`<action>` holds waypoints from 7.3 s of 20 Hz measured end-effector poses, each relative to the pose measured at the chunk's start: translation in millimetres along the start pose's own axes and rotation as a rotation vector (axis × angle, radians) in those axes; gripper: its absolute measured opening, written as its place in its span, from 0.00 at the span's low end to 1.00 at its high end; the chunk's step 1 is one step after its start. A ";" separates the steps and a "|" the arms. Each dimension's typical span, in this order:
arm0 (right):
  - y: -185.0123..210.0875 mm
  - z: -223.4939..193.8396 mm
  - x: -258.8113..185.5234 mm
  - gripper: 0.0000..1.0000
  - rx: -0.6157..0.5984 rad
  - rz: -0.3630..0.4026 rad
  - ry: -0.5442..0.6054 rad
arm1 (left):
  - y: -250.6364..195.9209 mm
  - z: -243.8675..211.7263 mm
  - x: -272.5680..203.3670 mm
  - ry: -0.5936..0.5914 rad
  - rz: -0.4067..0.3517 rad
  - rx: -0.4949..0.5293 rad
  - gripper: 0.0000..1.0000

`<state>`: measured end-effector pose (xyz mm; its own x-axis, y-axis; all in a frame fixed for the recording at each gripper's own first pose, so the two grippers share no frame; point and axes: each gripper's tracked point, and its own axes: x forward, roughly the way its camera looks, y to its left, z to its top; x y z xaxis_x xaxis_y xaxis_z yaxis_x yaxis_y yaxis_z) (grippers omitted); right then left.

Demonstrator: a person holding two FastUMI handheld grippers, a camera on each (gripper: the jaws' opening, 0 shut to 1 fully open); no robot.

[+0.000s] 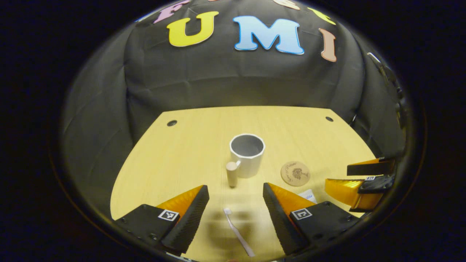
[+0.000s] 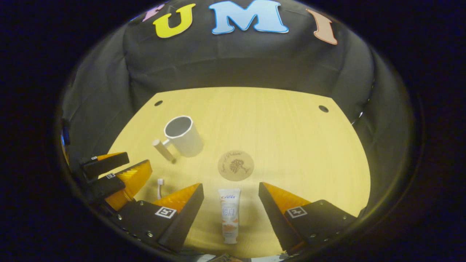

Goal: Put the toothbrush and toothpaste on the desktop into the cup, then pick up the cup and place it on the coaster on the desktop.

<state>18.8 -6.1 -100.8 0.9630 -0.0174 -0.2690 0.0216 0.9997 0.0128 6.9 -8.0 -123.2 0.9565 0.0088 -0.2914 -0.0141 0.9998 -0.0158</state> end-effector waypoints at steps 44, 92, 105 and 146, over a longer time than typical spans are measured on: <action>-10.7 -108.2 58.6 0.08 0.020 -0.030 0.399 | -6.1 -139.9 45.7 0.324 0.035 -0.029 0.13; -7.8 -96.6 68.0 0.08 0.102 0.003 0.345 | -19.9 179.5 144.1 -0.267 -0.190 -0.167 0.07; -8.0 -89.6 67.7 0.08 0.131 -0.006 0.285 | -28.1 128.4 120.4 -0.224 -0.180 -0.109 0.34; 118.2 179.0 138.5 0.10 0.157 0.137 -0.254 | 123.3 2.1 29.6 -0.056 -0.038 -0.133 0.34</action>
<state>202.8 106.4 35.8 0.9956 0.0932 -0.0062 -0.0904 0.9784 0.1859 34.1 115.6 -131.7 0.9719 -0.0239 -0.2343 -0.0126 0.9881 -0.1533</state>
